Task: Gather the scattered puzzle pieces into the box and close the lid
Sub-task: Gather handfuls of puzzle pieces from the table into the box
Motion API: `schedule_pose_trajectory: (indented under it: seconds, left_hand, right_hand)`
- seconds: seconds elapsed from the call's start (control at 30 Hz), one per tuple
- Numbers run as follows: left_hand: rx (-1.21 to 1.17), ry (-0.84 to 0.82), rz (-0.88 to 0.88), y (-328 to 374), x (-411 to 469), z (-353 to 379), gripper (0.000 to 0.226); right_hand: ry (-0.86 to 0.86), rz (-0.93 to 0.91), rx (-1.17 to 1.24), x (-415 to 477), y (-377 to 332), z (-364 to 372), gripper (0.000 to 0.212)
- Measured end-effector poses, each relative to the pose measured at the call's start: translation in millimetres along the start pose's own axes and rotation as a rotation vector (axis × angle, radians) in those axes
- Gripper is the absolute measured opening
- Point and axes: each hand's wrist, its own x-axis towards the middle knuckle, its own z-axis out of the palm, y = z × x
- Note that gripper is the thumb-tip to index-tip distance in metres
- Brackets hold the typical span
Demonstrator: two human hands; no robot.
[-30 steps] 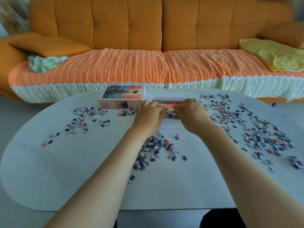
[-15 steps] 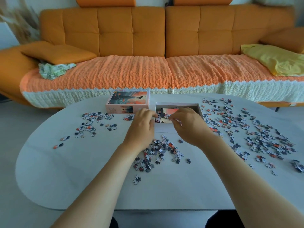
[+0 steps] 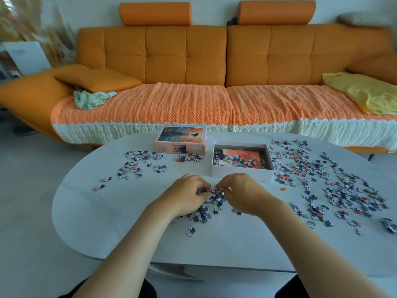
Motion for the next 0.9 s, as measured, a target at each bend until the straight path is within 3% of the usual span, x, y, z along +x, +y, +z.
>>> schedule_pose_trajectory:
  seconds: [0.07, 0.17, 0.23, 0.3, 0.43, 0.73, 0.9]
  left_hand:
    - [-0.03, -0.047, -0.004, -3, -11, -6, 0.047]
    - [0.102, -0.144, -0.042, -14, -28, -17, 0.093]
    - [0.213, -0.279, -0.125, -21, -40, -20, 0.125]
    - [0.266, -0.369, -0.189, -25, -50, -15, 0.138]
    - [0.336, -0.323, -0.143, -26, -56, 6, 0.128]
    - [0.32, -0.196, -0.058, -9, -31, 18, 0.108]
    - [0.232, -0.127, 0.025, 6, -16, 27, 0.105]
  right_hand:
    - [0.038, 0.041, 0.09, -6, 2, -8, 0.04]
    - [0.054, 0.058, 0.023, -14, 16, -17, 0.038]
    - [-0.028, 0.117, -0.079, -21, 23, -21, 0.043]
    - [-0.153, 0.212, -0.122, -28, 26, -24, 0.058]
    - [-0.233, 0.246, -0.081, -30, 18, -18, 0.063]
    - [-0.128, 0.226, -0.003, -25, 1, -11, 0.046]
    - [-0.217, 0.365, -0.011, -35, 21, -28, 0.045]
